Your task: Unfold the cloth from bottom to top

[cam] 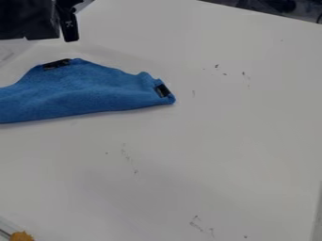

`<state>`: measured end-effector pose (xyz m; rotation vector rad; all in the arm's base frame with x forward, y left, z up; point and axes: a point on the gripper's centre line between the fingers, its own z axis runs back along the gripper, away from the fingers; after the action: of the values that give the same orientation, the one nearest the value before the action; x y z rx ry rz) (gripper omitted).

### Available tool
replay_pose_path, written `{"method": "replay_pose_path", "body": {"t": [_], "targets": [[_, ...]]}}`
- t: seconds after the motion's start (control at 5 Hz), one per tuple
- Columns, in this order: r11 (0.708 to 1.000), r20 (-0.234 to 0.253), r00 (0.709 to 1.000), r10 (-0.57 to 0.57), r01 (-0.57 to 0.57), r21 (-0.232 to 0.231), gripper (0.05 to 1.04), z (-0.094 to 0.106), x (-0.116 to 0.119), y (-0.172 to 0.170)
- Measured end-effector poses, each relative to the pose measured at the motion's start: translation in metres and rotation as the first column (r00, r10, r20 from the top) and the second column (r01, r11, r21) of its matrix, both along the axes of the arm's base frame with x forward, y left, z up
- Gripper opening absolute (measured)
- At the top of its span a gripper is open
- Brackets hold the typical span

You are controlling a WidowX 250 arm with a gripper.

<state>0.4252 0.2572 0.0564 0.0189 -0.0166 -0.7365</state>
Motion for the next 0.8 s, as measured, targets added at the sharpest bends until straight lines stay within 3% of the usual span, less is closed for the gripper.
{"method": "replay_pose_path", "body": {"t": [0.2, 0.4, 0.8], "targets": [[0.999, -0.057, 0.998, 0.001, -0.004, -0.039, 1.001, -0.030, -0.004, -0.004], [0.998, -0.072, 0.997, 0.032, -0.036, -0.047, 0.999, -0.041, -0.014, -0.009], [0.996, -0.089, 0.993, 0.083, -0.085, -0.020, 0.999, -0.038, -0.033, -0.014]]}}
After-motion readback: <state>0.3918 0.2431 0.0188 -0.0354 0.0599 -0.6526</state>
